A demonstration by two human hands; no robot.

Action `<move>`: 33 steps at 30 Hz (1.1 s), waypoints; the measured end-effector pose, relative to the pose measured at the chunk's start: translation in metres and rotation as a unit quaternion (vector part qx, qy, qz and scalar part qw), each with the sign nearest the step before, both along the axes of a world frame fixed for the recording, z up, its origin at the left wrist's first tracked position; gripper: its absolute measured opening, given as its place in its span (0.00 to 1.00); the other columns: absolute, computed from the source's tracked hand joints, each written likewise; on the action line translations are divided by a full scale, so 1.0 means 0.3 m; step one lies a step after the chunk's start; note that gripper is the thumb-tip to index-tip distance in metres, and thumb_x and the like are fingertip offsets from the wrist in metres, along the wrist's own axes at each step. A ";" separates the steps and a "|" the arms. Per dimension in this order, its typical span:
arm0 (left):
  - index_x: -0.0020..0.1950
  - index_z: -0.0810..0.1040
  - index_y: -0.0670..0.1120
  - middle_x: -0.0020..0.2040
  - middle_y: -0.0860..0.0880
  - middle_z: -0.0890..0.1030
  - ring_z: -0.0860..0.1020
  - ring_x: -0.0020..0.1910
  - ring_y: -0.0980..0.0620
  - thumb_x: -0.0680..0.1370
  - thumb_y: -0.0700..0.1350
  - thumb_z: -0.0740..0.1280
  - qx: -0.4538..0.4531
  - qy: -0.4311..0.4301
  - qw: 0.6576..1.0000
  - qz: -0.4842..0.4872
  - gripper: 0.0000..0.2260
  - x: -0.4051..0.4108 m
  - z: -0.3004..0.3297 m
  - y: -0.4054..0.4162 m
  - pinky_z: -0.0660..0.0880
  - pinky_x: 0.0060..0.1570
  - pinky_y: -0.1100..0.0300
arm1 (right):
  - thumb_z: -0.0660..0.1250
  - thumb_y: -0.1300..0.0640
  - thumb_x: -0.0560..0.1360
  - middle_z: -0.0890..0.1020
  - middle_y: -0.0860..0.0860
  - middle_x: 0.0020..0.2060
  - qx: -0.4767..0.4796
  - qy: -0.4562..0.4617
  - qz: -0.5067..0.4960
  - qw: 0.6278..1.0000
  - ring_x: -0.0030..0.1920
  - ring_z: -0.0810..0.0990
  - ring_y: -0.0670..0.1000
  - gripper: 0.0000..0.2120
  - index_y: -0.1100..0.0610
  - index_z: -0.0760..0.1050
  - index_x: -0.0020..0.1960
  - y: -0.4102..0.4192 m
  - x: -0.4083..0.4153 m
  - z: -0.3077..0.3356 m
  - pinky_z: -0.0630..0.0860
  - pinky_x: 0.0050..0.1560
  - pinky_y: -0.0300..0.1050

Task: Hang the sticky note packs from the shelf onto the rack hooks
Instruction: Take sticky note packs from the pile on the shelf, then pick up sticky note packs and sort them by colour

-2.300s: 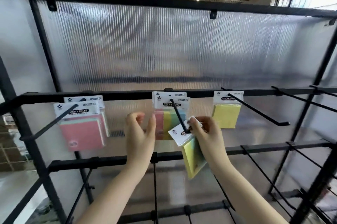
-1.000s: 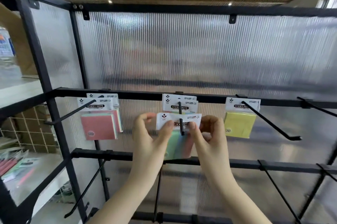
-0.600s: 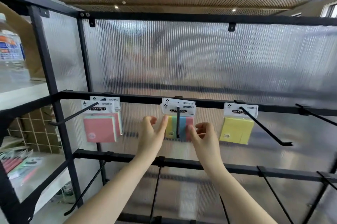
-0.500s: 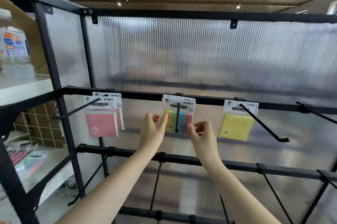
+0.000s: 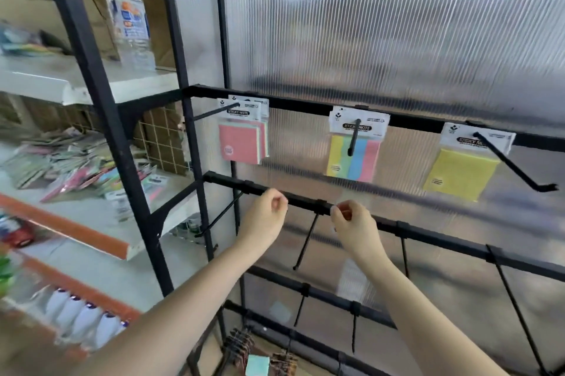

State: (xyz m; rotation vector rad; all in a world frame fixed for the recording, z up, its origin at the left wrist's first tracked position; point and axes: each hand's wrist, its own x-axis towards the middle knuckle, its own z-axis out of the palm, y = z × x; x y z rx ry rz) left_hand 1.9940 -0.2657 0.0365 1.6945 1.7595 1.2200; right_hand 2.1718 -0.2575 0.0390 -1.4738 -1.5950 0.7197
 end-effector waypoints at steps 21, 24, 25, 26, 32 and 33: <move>0.49 0.75 0.49 0.45 0.52 0.81 0.80 0.45 0.50 0.80 0.45 0.62 0.015 0.139 0.990 0.029 0.03 -0.800 0.080 -0.420 0.76 0.46 0.52 | 0.61 0.51 0.78 0.81 0.53 0.41 0.138 -0.130 0.177 0.966 0.42 0.79 0.58 0.07 0.55 0.73 0.48 -0.273 -0.921 0.096 0.77 0.42 0.53; 0.53 0.77 0.47 0.47 0.49 0.82 0.80 0.46 0.48 0.79 0.43 0.63 -0.009 0.135 0.990 0.048 0.05 -0.980 0.058 -0.485 0.76 0.46 0.52 | 0.62 0.53 0.77 0.81 0.54 0.40 0.147 -0.120 0.209 0.959 0.41 0.79 0.58 0.08 0.57 0.73 0.48 -0.324 -1.085 0.079 0.76 0.42 0.53; 0.53 0.77 0.47 0.47 0.49 0.82 0.80 0.46 0.49 0.79 0.43 0.63 -0.015 0.138 0.989 0.056 0.06 -1.040 0.047 -0.505 0.76 0.45 0.53 | 0.62 0.53 0.78 0.81 0.54 0.40 0.149 -0.122 0.219 0.957 0.41 0.79 0.58 0.08 0.57 0.73 0.48 -0.335 -1.143 0.069 0.76 0.42 0.53; 0.53 0.77 0.47 0.47 0.49 0.81 0.79 0.45 0.50 0.79 0.43 0.63 -0.023 0.144 0.987 0.065 0.05 -1.099 0.037 -0.527 0.75 0.44 0.55 | 0.62 0.53 0.78 0.80 0.55 0.40 0.149 -0.126 0.228 0.954 0.41 0.79 0.58 0.08 0.58 0.73 0.48 -0.343 -1.202 0.058 0.76 0.41 0.53; 0.48 0.75 0.47 0.43 0.49 0.81 0.78 0.42 0.47 0.79 0.43 0.61 -0.089 0.136 0.979 0.122 0.04 -1.411 -0.042 -0.645 0.75 0.43 0.50 | 0.61 0.52 0.78 0.80 0.55 0.44 0.100 -0.177 0.285 0.937 0.45 0.78 0.58 0.09 0.58 0.73 0.49 -0.366 -1.514 -0.023 0.75 0.44 0.50; 0.49 0.76 0.46 0.44 0.48 0.81 0.78 0.43 0.48 0.79 0.43 0.61 -0.101 0.137 0.977 0.128 0.05 -1.455 -0.057 -0.659 0.76 0.45 0.49 | 0.61 0.51 0.78 0.80 0.55 0.45 0.090 -0.188 0.292 0.933 0.45 0.78 0.57 0.09 0.57 0.73 0.49 -0.366 -1.556 -0.036 0.74 0.44 0.49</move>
